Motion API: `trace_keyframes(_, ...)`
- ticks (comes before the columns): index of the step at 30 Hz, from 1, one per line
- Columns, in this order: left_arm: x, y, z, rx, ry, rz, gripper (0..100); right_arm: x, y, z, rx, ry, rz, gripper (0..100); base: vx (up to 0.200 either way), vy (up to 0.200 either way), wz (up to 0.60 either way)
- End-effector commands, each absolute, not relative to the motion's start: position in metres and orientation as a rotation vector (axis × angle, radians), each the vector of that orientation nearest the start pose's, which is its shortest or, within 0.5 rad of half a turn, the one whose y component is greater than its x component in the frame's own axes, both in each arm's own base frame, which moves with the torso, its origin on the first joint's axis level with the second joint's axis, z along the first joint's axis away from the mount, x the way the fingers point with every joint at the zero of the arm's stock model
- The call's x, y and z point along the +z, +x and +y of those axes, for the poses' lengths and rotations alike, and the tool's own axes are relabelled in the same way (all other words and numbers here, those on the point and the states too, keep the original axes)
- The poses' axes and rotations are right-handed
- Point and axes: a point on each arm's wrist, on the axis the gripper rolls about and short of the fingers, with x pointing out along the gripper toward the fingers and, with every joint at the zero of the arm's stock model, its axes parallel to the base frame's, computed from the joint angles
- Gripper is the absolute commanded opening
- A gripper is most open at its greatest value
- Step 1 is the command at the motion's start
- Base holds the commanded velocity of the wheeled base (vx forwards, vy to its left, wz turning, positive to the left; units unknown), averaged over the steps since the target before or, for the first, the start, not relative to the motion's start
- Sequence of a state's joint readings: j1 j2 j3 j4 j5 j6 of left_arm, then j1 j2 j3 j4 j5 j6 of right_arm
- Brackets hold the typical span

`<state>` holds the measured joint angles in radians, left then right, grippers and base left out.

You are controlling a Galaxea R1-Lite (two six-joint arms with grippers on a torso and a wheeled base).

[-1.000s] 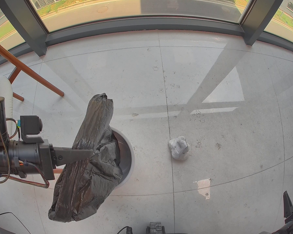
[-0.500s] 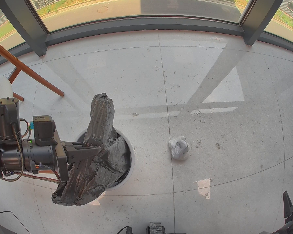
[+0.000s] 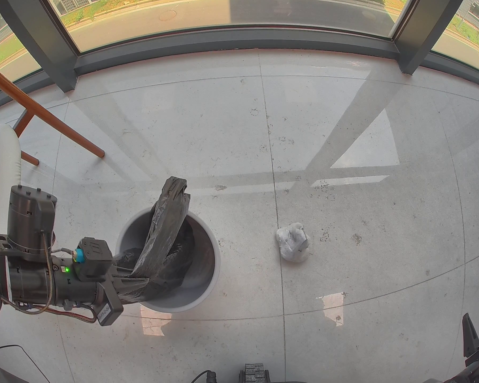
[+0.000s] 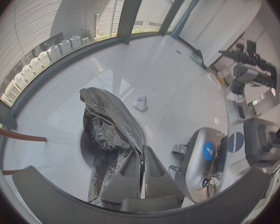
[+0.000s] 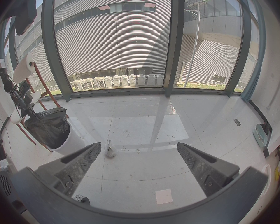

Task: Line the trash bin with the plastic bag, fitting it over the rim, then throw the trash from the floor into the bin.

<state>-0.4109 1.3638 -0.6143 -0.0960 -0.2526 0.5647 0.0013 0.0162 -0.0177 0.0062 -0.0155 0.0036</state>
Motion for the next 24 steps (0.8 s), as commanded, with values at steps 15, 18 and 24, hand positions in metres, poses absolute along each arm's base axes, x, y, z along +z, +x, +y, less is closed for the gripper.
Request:
trace_keyframes(15,0.158,0.153,-0.124,-0.685,0.911,0.474,0,0.229,0.104,0.059,0.454,0.466,0.476,100,0.0,0.0,0.0)
trace_keyframes(18,0.154,0.153,-0.129,-0.656,0.946,0.488,0,0.225,0.131,0.079,0.494,0.46,0.597,100,0.0,0.0,0.0)
trace_keyframes(24,0.146,0.144,-0.132,-0.641,1.007,0.5,0,0.214,0.164,0.116,0.575,0.413,0.802,100,0.0,0.0,0.0)
